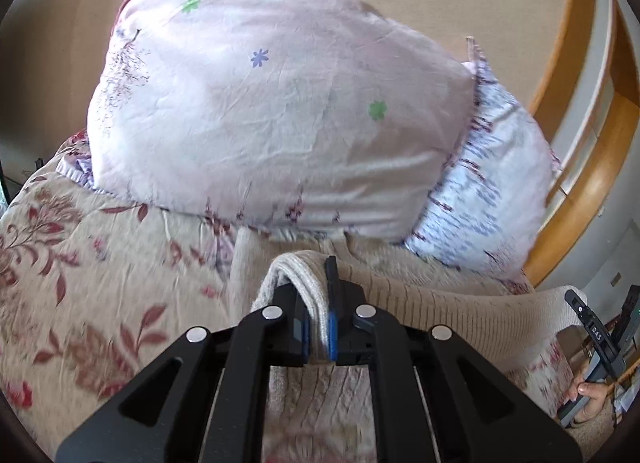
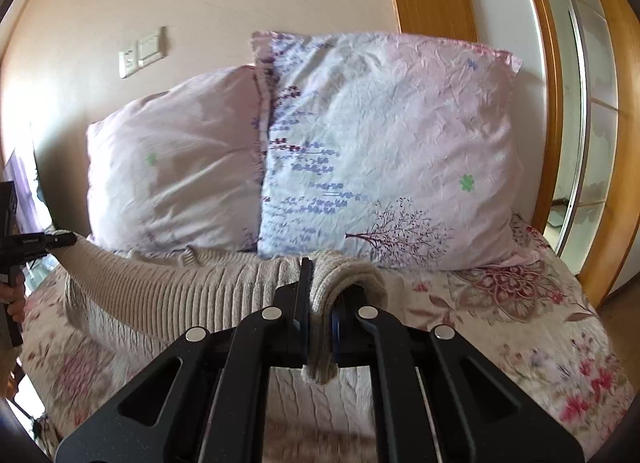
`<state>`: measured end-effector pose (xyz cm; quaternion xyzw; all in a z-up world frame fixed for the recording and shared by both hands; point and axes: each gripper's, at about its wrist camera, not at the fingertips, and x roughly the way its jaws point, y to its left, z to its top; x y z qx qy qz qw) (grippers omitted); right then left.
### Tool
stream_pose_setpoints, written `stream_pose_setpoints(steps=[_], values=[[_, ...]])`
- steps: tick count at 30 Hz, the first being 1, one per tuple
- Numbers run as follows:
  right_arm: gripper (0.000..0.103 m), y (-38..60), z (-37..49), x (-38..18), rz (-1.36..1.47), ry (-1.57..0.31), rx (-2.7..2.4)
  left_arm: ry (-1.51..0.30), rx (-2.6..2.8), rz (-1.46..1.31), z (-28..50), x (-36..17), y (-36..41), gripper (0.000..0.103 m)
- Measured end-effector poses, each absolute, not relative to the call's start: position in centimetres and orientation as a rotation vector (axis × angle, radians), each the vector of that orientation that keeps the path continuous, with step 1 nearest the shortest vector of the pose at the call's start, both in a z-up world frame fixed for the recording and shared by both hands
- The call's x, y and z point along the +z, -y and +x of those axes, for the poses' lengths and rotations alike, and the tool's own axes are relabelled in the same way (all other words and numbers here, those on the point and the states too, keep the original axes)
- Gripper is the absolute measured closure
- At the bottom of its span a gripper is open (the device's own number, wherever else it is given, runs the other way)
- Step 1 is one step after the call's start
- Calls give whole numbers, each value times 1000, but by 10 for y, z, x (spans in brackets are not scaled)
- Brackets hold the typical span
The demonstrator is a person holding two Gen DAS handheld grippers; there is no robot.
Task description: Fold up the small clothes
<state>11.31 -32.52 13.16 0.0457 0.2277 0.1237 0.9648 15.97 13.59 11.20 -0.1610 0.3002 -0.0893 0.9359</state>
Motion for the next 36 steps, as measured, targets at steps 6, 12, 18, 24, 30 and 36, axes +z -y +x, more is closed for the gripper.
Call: stream_pose_setpoints(steps=[6,12,18,24,30,36], values=[[96,329,181,92,214,-607,224,-707,-124,-339,220,72,-130,97],[95,337,230,44,344,-786,189,-824,-89,-408,254,29,-131,97],[89,351,255,27,525,-875,196,-852,-98,-425,265,21,-128,92],[50,360,267,32,653,-844,229,-851,-161,-516,271,27,-131,46],[42,377,235,54,627,-783,218,-784,-120,-510,246,47,-152,31],[55,395,193,54,510,-807,203,-816,-156,-399,205,41,-159,49]])
